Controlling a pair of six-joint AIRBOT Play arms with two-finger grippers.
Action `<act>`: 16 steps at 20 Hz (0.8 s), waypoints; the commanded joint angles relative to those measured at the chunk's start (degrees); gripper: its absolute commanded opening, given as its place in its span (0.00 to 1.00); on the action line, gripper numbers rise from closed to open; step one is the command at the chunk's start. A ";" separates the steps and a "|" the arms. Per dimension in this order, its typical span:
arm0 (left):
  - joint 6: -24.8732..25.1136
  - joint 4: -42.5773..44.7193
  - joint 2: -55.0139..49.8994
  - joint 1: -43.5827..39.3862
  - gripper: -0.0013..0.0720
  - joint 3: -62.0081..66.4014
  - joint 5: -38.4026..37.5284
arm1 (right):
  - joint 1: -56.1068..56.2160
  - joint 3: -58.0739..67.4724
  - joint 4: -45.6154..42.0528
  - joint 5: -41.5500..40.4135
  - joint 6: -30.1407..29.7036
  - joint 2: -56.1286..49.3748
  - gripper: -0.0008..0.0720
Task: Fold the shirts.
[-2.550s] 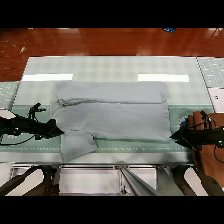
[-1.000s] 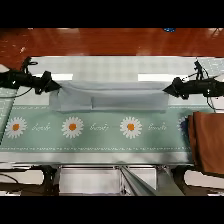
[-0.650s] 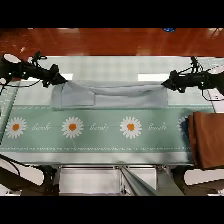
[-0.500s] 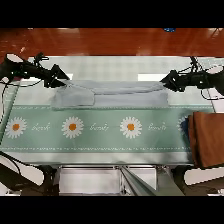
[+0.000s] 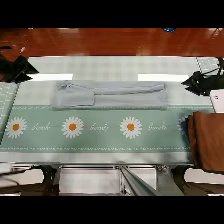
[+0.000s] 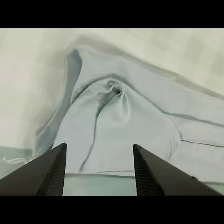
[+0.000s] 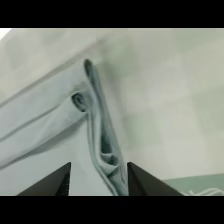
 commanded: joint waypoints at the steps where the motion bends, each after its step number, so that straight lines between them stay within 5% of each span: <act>1: 0.13 4.85 18.23 -3.89 0.71 -20.39 15.28 | 0.26 -8.83 0.11 -8.31 1.88 2.45 0.58; 5: -0.07 3.89 27.80 -11.76 0.71 -37.55 17.22 | 5.44 -9.92 4.98 -9.35 -0.63 -3.93 0.58; 12: -0.07 -1.73 25.03 -17.59 0.71 -39.47 18.88 | 13.38 -3.63 11.85 -6.67 -2.60 -14.36 0.56; 13: -0.07 -2.23 24.44 -17.66 0.71 -39.45 18.86 | 15.02 -2.40 11.76 -6.32 -2.60 -14.75 0.43; 14: -0.07 -2.60 23.96 -17.66 0.71 -39.47 18.84 | 16.09 -1.14 11.65 -5.77 -3.23 -14.51 0.15; 15: -0.07 -2.99 23.65 -17.66 0.70 -39.45 18.75 | 16.59 0.07 11.30 -5.03 -3.91 -13.66 0.05; 16: -0.07 -3.23 23.47 -17.64 0.54 -39.45 18.67 | 16.57 1.01 10.47 -4.17 -3.91 -12.17 0.05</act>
